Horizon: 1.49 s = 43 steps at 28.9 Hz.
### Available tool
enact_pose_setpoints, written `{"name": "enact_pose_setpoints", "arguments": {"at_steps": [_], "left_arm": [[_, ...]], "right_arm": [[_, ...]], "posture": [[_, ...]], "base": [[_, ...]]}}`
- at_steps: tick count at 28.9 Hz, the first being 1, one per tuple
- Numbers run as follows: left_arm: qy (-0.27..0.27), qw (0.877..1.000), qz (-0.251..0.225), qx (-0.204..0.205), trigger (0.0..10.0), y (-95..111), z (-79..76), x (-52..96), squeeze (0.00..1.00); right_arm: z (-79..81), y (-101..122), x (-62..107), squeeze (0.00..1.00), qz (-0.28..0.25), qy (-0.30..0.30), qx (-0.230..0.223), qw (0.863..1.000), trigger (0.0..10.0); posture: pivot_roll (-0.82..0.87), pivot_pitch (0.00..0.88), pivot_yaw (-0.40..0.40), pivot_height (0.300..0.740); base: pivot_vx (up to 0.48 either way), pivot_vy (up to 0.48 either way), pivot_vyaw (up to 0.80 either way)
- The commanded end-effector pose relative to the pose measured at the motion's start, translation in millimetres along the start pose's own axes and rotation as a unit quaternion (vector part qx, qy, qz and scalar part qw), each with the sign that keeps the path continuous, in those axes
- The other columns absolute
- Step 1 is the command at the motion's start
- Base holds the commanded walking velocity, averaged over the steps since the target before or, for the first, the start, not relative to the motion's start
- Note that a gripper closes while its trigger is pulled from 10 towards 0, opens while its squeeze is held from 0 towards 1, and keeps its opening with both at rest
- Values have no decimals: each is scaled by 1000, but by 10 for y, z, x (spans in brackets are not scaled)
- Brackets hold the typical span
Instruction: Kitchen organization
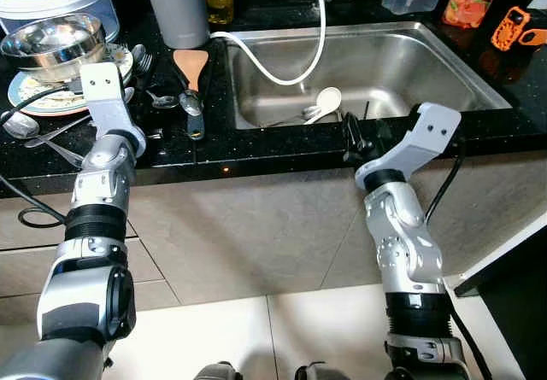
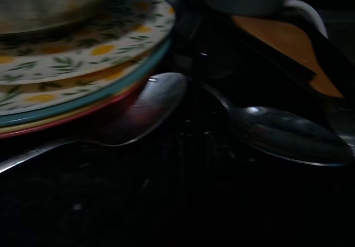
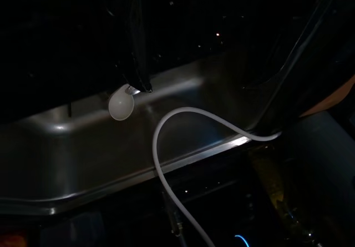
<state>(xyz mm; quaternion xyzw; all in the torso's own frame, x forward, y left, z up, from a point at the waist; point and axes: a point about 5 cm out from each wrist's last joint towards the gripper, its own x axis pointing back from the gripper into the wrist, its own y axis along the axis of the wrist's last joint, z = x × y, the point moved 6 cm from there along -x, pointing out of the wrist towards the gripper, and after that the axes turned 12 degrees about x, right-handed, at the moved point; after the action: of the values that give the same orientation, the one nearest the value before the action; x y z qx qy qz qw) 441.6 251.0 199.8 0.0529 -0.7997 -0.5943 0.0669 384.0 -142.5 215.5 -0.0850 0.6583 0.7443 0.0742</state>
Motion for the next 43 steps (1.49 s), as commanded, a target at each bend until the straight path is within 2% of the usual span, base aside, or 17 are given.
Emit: {"name": "enact_pose_setpoints", "arguments": {"at_steps": [1, 8, 10, 11, 18, 20, 21, 23, 30, 31, 32, 33, 34, 35, 38, 39, 43], "left_arm": [[30, 998, 55, 14, 0, -349, 184, 63, 0], [37, 998, 51, 21, 0, -364, 219, 94, 0], [32, 999, 24, -12, 118, -251, 196, 102, 0], [27, 999, 11, -19, 10000, -184, 164, 103, 0], [-25, 993, -86, -79, 10000, 285, -140, 166, 0], [-74, 982, -139, -104, 10000, 513, -412, 251, 0], [-74, 982, -139, -104, 10000, 513, -412, 251, 0], [-113, 971, -173, -121, 10000, 648, -627, 331, 0], [-182, 940, -212, -195, 10000, 667, -1091, 523, 0], [-213, 933, -199, -213, 10000, 546, -1206, 575, 0], [-273, 914, -173, -244, 10000, 314, -1365, 696, 0], [-273, 914, -173, -244, 10000, 314, -1365, 696, 0], [-316, 898, -159, -263, 10000, 182, -1443, 815, 0], [-316, 898, -159, -263, 10000, 182, -1443, 815, 0], [-346, 878, -156, -291, 10000, 90, -1503, 924, 0], [-367, 858, -164, -321, 10000, -16, -1596, 1044, 0], [-391, 837, -167, -345, 10000, -167, -1703, 1180, 0]], "right_arm": [[5, -34, -24, 0, 8, 4, 4, 1000, 10000], [36, -30, -74, 0, 6, 12, 1, 1000, 10000], [54, -19, -102, 0, 4, 14, -1, 1000, 10000], [63, -11, -116, 0, 2, 16, -2, 1000, 10000], [68, 22, -157, 0, -4, 18, -4, 1000, 10000], [66, 27, -166, 0, -6, 18, -5, 1000, 10000], [66, 27, -166, 0, -6, 18, -5, 1000, 10000], [70, 31, -171, 0, -7, 17, -6, 1000, 10000], [114, 58, -185, 0, -13, 23, -12, 1000, 10000], [159, 59, -190, 0, -10, 31, -35, 999, 10000], [254, 57, -202, 0, 7, 50, -121, 991, 10000], [254, 57, -202, 0, 7, 50, -121, 991, 10000], [315, 75, -202, 0, 20, 68, -212, 975, 10000], [315, 75, -202, 0, 20, 68, -212, 975, 10000], [332, 122, -198, 0, 22, 84, -295, 951, 10000], [384, 203, -188, 0, 15, 116, -363, 924, 10000], [431, 283, -175, 0, 4, 143, -393, 909, 10000]], "posture": [[106, 74, -28, 740], [122, 41, -40, 740], [127, 30, -42, 740], [132, 23, -44, 740], [136, 15, -44, 740], [138, 13, -41, 740], [138, 13, -41, 740], [138, 13, -40, 740], [141, 10, -34, 740], [141, 10, -33, 740], [140, 9, -30, 740], [140, 9, -30, 740], [140, 9, -30, 740], [140, 9, -30, 740], [140, 6, -29, 740], [145, 3, -33, 740], [146, 0, -34, 740]], "base": [[0, 0, 0], [0, 0, 0], [0, 0, 0], [0, 0, 0], [0, 0, 0], [0, 0, 0], [0, 0, 0], [0, 0, 0], [0, 0, 0], [0, 0, 0], [0, 0, 0], [0, 0, 0], [0, 0, 0], [0, 0, 0], [0, 0, 0], [0, 0, 0], [0, 0, 0]]}}
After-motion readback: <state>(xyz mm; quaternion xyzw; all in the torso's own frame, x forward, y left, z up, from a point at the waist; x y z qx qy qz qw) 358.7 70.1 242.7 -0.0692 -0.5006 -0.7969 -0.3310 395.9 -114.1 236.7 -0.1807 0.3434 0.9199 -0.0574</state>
